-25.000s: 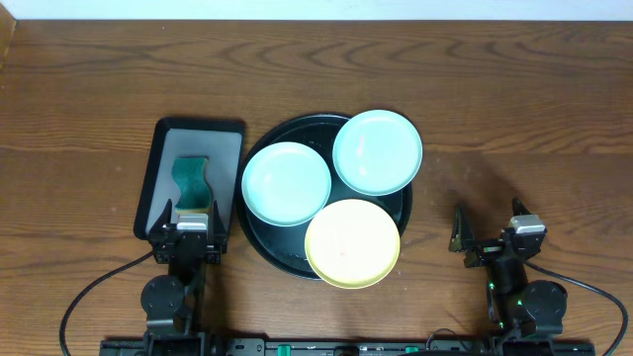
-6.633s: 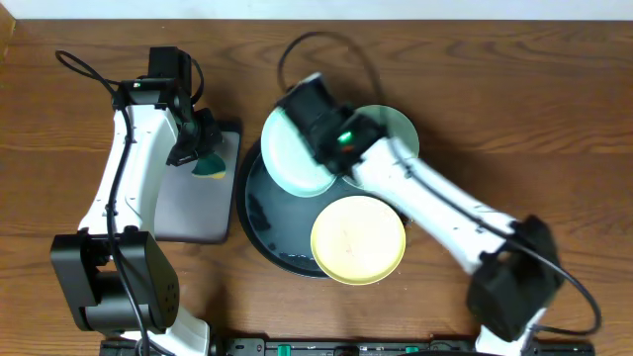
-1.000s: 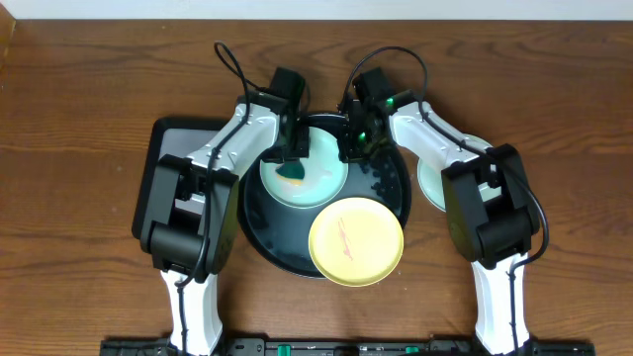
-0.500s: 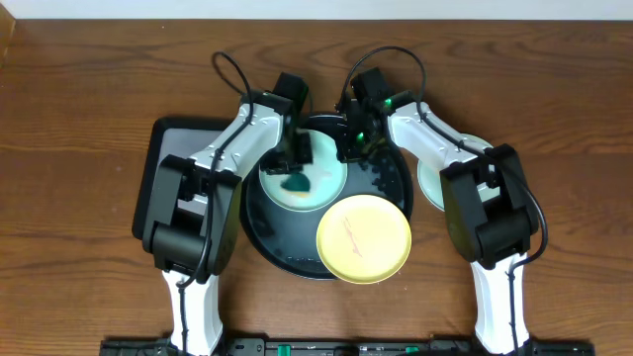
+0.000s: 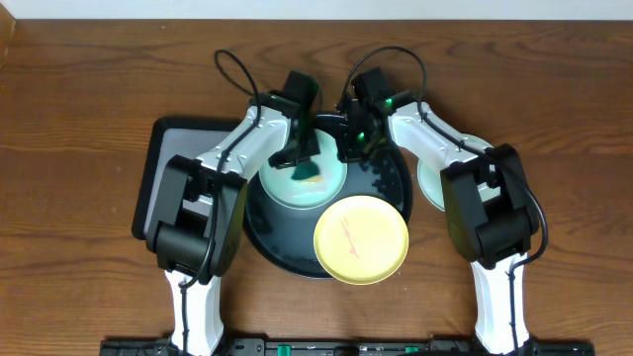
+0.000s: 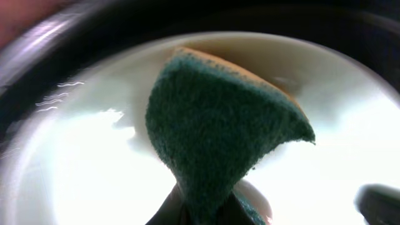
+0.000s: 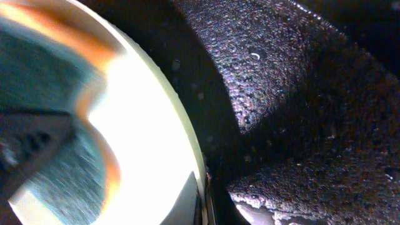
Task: Clean dirty plates on tray and stack at the side
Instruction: 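Scrub the held pale green plate with the sponge in left gripper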
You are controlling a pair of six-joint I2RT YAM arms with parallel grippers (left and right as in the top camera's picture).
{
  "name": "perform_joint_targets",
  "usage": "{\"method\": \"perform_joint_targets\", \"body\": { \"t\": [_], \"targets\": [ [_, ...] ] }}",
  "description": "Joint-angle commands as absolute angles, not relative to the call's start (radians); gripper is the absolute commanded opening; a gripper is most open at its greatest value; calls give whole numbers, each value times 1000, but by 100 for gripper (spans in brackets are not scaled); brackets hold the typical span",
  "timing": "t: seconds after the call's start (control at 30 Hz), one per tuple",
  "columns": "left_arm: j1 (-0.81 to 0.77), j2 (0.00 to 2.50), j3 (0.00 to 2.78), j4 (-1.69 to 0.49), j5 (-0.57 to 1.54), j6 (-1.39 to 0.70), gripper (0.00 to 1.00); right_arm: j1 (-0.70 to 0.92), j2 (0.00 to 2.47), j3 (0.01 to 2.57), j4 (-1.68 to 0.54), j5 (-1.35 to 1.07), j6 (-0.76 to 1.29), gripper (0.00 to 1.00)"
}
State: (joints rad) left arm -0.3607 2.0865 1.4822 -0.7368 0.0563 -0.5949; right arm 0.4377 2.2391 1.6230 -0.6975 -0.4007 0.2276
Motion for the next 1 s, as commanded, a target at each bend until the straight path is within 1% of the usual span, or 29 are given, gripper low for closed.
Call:
{"method": "perform_joint_targets", "body": {
  "t": [0.0, 0.13, 0.17, 0.2, 0.23, 0.27, 0.4, 0.5, 0.63, 0.73, 0.77, 0.83, 0.9, 0.97],
  "targets": [
    [-316, 2109, 1464, -846, -181, -723, 8, 440, 2280, 1623, -706, -359, 231, 1],
    [-326, 2109, 1464, -981, -149, -709, 7, 440, 2280, 1622, -706, -359, 231, 1],
    [-329, 2109, 1464, -997, -115, -684, 7, 440, 2280, 1622, -706, -359, 231, 1],
    [-332, 2109, 1464, -1002, -38, -617, 7, 440, 2280, 1622, -706, -359, 231, 1],
    [-334, 2109, 1464, -996, 30, -558, 7, 440, 2280, 1622, -705, -359, 231, 1],
    [-336, 2109, 1464, -978, 143, -463, 7, 440, 2280, 1622, -704, -359, 231, 1],
    [-337, 2109, 1464, -877, 466, -237, 7, 440, 2280, 1622, -704, -359, 231, 1],
    [-337, 2109, 1464, -779, 536, -218, 8, 440, 2280, 1622, -704, -359, 231, 1],
    [-336, 2109, 1464, -661, 528, -218, 7, 440, 2280, 1622, -706, -359, 231, 1],
    [-329, 2109, 1470, -611, 400, -281, 7, 440, 2280, 1622, -706, -359, 231, 1],
    [-324, 2109, 1478, -622, 297, -334, 8, 440, 2280, 1622, -706, -359, 231, 1],
    [-313, 2109, 1500, -667, 165, -386, 7, 440, 2280, 1622, -707, -356, 231, 1],
    [-295, 2109, 1549, -770, 31, -414, 7, 440, 2280, 1622, -707, -356, 231, 1],
    [-281, 2107, 1594, -863, -45, -414, 7, 440, 2280, 1622, -706, -356, 231, 1]
  ]
}}
